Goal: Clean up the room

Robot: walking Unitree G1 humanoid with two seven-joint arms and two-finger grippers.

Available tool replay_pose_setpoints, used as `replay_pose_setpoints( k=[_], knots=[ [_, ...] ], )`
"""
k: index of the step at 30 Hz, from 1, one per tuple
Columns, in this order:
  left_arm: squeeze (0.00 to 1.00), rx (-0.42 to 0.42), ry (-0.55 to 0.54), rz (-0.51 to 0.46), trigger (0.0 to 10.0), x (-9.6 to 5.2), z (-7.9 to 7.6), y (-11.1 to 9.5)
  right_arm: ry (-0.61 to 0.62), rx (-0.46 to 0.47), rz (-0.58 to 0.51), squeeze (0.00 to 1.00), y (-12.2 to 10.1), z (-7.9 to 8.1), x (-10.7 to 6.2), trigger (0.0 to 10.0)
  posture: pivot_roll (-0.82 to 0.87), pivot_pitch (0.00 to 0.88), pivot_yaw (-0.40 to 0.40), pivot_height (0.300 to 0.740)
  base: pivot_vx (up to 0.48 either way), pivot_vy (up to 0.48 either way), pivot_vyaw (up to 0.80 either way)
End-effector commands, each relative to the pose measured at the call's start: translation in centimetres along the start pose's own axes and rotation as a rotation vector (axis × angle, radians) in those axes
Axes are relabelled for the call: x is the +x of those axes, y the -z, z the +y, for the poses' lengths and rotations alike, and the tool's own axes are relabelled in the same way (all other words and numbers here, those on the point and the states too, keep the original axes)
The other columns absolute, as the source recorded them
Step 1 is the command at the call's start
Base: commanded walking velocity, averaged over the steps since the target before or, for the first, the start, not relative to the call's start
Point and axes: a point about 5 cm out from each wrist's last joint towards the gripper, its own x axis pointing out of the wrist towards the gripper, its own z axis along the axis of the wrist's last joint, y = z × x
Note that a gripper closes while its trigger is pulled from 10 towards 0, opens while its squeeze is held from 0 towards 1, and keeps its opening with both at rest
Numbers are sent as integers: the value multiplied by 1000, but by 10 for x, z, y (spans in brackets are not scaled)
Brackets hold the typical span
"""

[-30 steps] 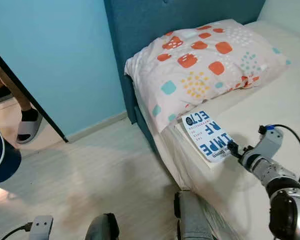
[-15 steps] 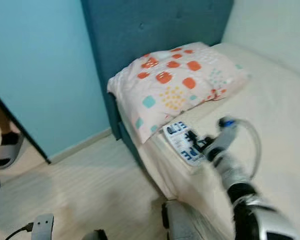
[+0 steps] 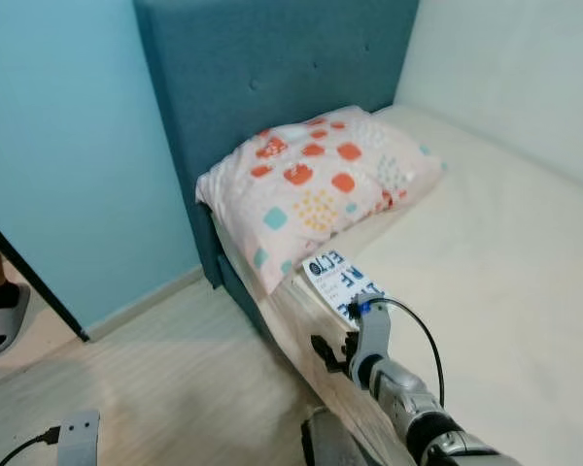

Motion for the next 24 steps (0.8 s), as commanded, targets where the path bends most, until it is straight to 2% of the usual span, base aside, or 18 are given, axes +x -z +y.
replay_pose_setpoints(
  k=[1,3,4,7,11,14,18,19,20,21,24],
  knots=[
    [0,12,-20,23,10000,0,6,6,16,-31,64,0,16,-3,-4,10000,-162,102,-11,670,0,0,0],
    [0,18,-19,26,10000,0,5,7,24,-51,93,0,23,-4,-6,10000,-162,100,-14,675,0,0,0],
    [0,24,-15,33,10000,-1,4,10,50,-51,161,0,42,-8,-13,10000,-160,100,-24,683,0,0,0],
    [0,24,-13,37,10000,-1,3,12,63,-49,192,0,51,-9,-16,10000,-160,100,-24,688,0,0,0],
    [0,31,-10,53,10000,-3,-2,21,161,57,329,0,94,-17,-36,10000,-143,91,-54,705,0,0,0],
    [0,27,2,46,10000,-3,-9,20,176,60,371,0,106,-18,-42,10000,-103,90,-87,714,0,0,0],
    [0,18,8,40,10000,-3,-13,19,174,53,384,0,109,-18,-44,10000,-103,90,-87,719,0,0,0],
    [0,-1,15,33,10000,-3,-18,16,164,34,396,0,111,-17,-45,10000,-79,87,-108,723,0,0,0],
    [0,-3,29,22,10000,-4,-27,13,140,-4,388,0,106,-15,-41,10000,-12,84,-139,732,0,0,0],
    [0,6,34,17,10000,-4,-31,12,130,-18,376,0,101,-14,-38,10000,5,84,-144,736,0,0,0],
    [0,6,34,14,10000,-4,-32,12,124,-27,365,0,96,-13,-36,10000,22,85,-148,740,0,0,0]
  ],
)
